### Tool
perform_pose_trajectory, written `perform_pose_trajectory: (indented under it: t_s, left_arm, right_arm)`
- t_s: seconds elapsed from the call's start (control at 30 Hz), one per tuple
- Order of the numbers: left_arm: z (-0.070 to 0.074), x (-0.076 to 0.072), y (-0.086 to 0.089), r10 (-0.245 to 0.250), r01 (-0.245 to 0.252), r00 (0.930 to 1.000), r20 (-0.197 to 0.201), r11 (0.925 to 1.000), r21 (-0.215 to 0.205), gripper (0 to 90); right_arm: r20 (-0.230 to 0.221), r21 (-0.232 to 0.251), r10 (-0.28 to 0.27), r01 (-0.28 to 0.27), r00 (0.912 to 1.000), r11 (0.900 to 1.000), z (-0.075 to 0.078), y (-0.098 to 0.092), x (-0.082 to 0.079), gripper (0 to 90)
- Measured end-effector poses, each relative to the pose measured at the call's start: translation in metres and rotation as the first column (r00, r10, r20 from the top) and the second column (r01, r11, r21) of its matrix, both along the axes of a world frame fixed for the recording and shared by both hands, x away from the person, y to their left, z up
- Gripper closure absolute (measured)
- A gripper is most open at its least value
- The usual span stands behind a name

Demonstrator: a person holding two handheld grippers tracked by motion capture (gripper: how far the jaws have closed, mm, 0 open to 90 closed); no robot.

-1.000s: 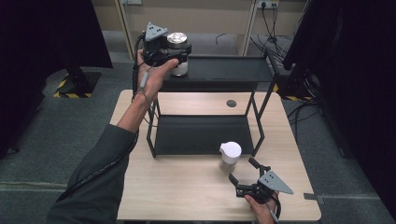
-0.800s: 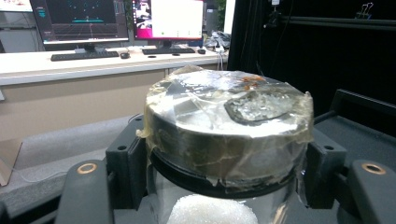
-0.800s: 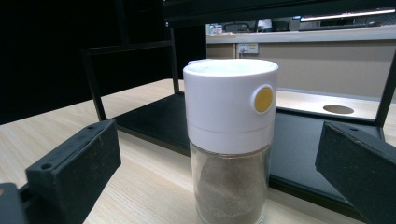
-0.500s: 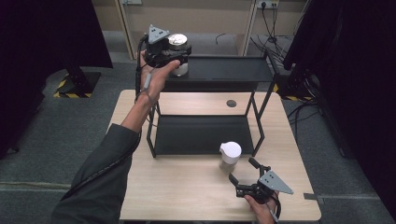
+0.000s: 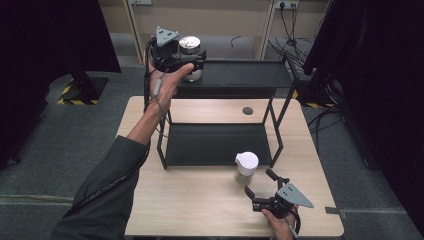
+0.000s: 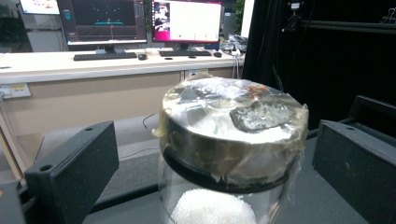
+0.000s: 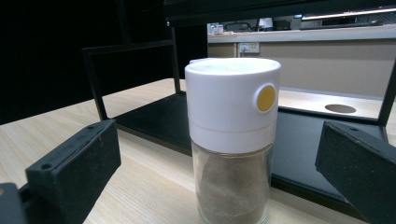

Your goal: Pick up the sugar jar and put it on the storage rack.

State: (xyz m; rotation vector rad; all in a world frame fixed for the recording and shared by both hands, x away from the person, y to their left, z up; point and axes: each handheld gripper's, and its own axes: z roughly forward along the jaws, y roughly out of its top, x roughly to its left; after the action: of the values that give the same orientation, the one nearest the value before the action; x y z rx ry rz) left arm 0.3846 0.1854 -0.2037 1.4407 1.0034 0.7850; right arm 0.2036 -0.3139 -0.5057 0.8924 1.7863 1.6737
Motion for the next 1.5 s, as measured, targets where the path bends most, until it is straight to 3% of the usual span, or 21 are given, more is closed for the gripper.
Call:
perform_pose_trajectory:
  t_s: [0.27,0.5,1.0,1.27,1.5]
  left_arm:
    - [0.0,-0.011,0.002,-0.012,0.012,0.9997,-0.022,0.9999,-0.004,0.0]
    - [-0.005,-0.031,0.001,-0.002,0.002,0.9996,-0.029,1.0,0.002,0.1]
    - [-0.035,-0.079,0.001,-0.093,0.093,0.9951,0.034,0.9956,0.01,0.3]
    - [-0.053,-0.095,0.006,-0.141,0.141,0.9892,0.042,0.9898,-0.018,0.6]
    - [-0.072,-0.106,0.008,-0.17,0.17,0.9846,0.043,0.9852,-0.016,0.6]
  right_arm:
    - [0.0,-0.002,0.001,-0.001,1.0,1.0,0.0,0.0,0.0,0.3]
    - [-0.001,-0.001,-0.001,0.001,1.0,1.0,0.0,0.0,0.0,0.3]
    - [-0.001,-0.002,-0.001,0.001,1.0,1.0,0.0,0.0,0.0,0.3]
    - [-0.001,-0.002,-0.001,0.001,1.0,1.0,0.0,0.0,0.0,0.3]
    - [-0.001,-0.001,0.0,0.0,1.0,1.0,0.0,0.0,0.0,0.3]
